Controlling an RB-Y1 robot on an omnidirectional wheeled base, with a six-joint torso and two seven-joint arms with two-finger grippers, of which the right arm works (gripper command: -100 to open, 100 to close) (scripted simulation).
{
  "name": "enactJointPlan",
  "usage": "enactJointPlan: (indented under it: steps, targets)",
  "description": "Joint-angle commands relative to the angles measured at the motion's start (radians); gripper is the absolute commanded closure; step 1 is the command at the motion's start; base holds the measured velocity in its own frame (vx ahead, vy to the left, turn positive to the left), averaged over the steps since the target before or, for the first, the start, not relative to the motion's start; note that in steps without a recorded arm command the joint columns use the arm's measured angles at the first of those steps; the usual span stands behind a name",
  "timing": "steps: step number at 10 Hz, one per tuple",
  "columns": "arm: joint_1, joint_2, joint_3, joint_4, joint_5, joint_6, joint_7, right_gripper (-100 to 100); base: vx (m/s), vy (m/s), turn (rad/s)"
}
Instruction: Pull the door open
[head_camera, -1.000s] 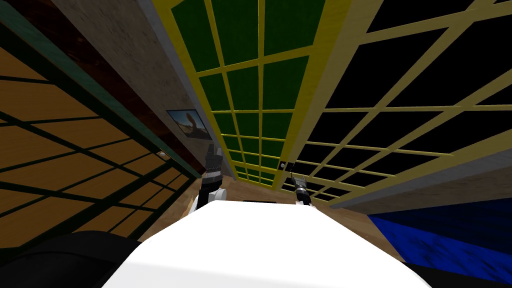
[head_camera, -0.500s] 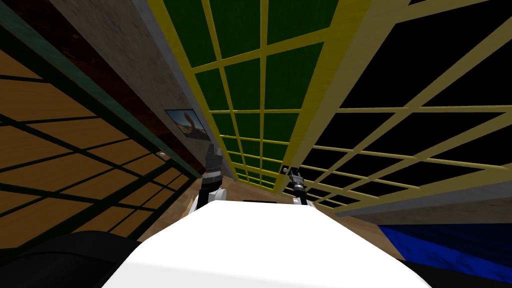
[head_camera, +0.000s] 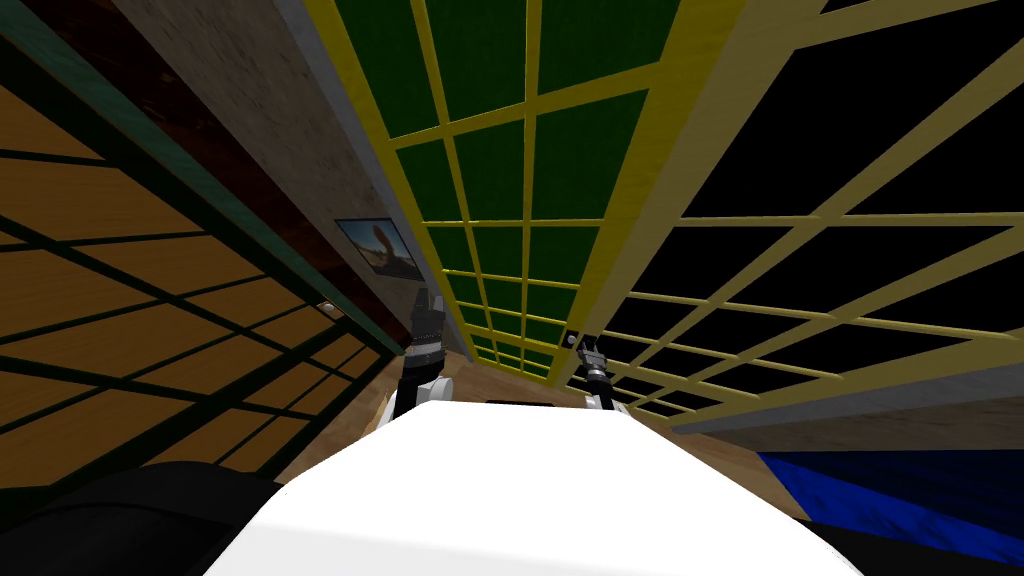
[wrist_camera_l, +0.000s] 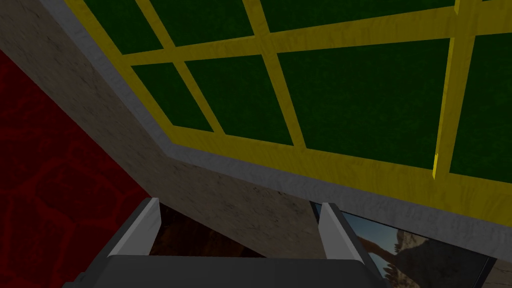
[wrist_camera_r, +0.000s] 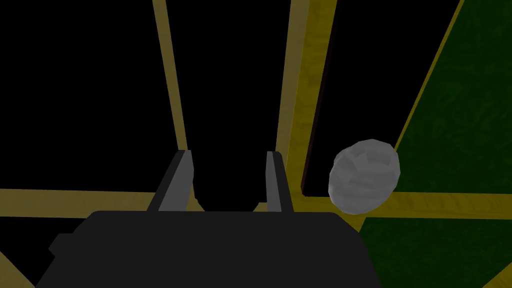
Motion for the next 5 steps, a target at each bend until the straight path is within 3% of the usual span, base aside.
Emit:
enactJointPlan:
  steps: [1, 4, 5]
  targets:
    - [0.029, -0.011, -0.004, 0.002, -0.013, 0.002, -0.018, 100, -0.1, 0.024, -0.014]
    - [0.036, -0.014, -0.006, 0.003, -0.017, 0.003, -0.023, 100, -0.116, 0.033, -0.033]
    - [0.051, -0.021, -0.008, 0.004, -0.024, 0.004, -0.032, 100, -0.108, 0.025, -0.022]
